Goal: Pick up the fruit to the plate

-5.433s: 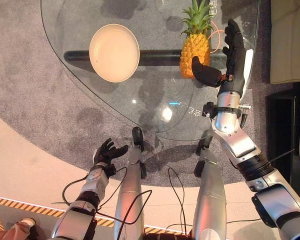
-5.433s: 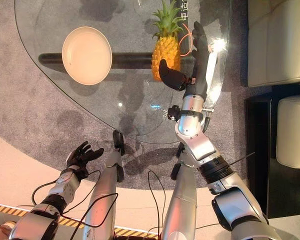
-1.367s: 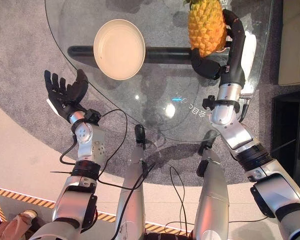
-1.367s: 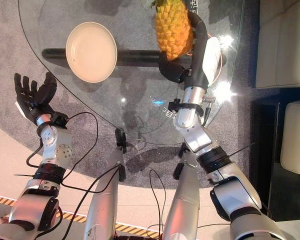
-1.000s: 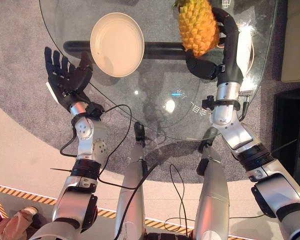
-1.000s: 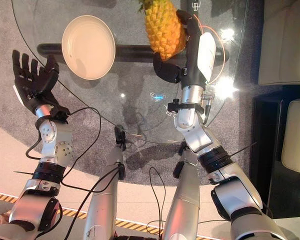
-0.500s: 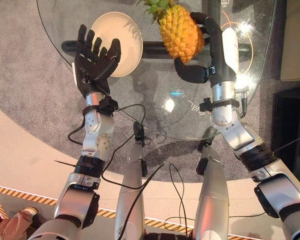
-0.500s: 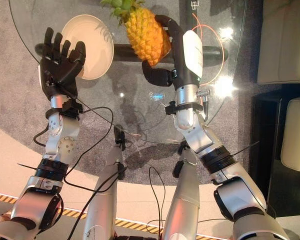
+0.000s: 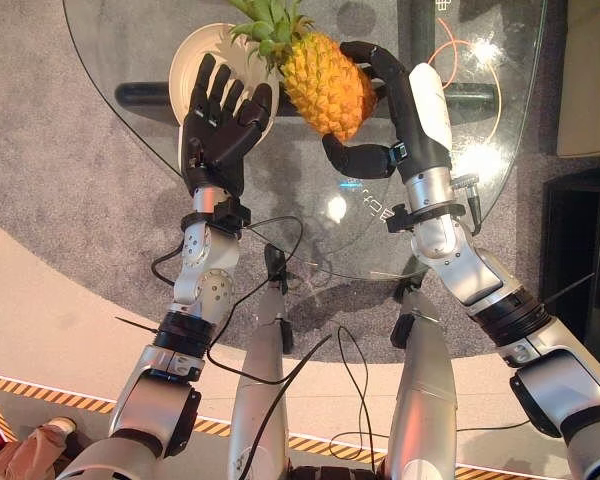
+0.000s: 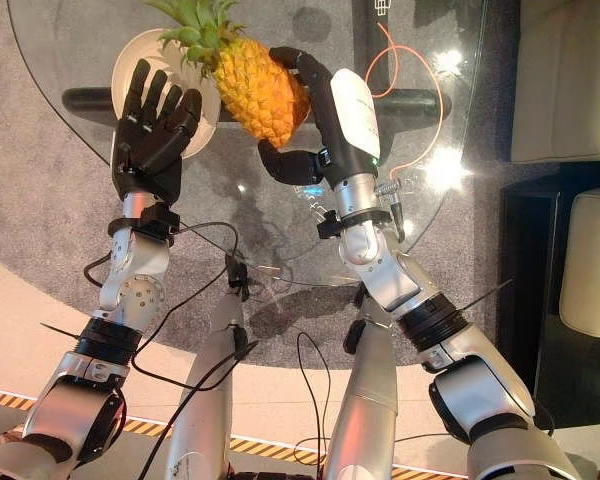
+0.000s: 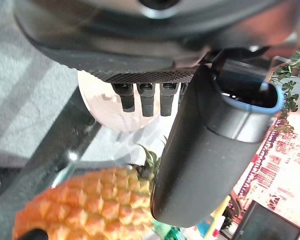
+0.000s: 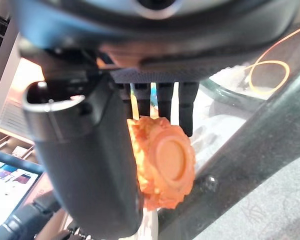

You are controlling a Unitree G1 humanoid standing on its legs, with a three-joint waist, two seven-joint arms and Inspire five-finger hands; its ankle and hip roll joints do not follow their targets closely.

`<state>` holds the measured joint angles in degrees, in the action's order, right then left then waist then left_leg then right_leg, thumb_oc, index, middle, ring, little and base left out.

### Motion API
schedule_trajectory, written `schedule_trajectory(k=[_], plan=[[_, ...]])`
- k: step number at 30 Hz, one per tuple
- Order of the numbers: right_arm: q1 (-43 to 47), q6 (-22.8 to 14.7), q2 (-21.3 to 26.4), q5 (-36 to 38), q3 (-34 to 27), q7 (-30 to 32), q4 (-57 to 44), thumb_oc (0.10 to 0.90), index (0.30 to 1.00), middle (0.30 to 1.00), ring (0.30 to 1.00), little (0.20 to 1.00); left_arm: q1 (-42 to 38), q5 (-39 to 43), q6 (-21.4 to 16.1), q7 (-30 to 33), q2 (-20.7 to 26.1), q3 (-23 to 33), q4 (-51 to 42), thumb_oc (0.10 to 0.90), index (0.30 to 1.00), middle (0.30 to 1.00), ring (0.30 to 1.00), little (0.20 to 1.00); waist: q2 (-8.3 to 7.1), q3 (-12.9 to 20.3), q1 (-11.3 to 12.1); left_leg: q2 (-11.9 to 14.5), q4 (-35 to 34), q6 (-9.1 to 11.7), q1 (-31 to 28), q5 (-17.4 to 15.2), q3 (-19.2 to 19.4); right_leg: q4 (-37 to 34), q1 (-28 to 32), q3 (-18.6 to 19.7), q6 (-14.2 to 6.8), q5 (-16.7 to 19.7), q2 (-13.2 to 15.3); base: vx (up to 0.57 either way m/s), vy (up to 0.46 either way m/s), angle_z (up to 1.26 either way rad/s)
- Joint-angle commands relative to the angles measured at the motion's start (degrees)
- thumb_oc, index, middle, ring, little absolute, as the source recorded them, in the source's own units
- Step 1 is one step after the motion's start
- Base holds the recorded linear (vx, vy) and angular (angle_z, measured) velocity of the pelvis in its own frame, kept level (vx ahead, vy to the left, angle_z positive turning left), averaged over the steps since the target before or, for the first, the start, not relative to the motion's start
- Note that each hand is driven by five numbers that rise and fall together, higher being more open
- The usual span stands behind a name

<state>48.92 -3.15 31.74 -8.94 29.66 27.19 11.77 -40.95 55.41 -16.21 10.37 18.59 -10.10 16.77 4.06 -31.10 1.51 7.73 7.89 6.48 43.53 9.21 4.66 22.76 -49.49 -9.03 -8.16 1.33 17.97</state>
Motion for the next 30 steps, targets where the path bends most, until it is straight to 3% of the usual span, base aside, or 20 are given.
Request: schedule_trajectory(k=[1,11,23,30], plan=[[9.18,-8.08,0.53,-1.95,0.48,1.09,-13.97,0.100,0.300,0.300,0.300,0.200,-4.54,0.13,-1.29,-3.94,2.15,0.38,-8.01,0.800,0.900,0.900,0.900,0.900,0.55,1.30,0.57,0.58,5.30,1.55,2.58,-2.81,-2.13,-5.28,2.24,-0.38,-2.41,3.45,-0.07,0.00,0.000,0.00],[9.18,-8.19,0.43,-2.61,1.75,0.13,-15.76,0.100,0.300,0.300,0.300,0.200,-3.76,12.22,0.97,-10.69,0.63,-0.36,-10.49,0.800,0.900,0.900,0.900,0.900,0.40,1.30,0.50,0.67,5.22,1.40,2.57,-2.85,-2.00,-5.40,2.26,-0.48,-2.40,3.60,0.00,0.00,0.000,0.00],[10.53,-7.70,0.92,-1.68,3.18,-0.89,-18.14,0.100,0.300,0.300,0.300,0.200,-3.87,17.93,3.40,-13.19,0.30,-1.30,-11.03,0.800,0.900,0.900,0.900,0.900,0.28,1.30,0.43,0.63,5.17,1.23,2.62,-2.80,-1.97,-5.65,2.42,-0.54,-2.46,3.76,0.03,0.00,0.000,0.00],[10.50,-6.73,1.43,-2.22,4.36,-1.98,-18.08,0.100,0.300,0.300,0.300,0.200,-3.91,19.42,2.78,-15.72,0.41,-1.64,-11.87,0.800,0.900,0.900,0.900,0.900,0.28,1.30,0.52,0.57,5.10,1.23,2.65,-2.76,-1.99,-5.87,2.56,-0.70,-2.49,3.83,0.20,0.00,0.000,0.00]])
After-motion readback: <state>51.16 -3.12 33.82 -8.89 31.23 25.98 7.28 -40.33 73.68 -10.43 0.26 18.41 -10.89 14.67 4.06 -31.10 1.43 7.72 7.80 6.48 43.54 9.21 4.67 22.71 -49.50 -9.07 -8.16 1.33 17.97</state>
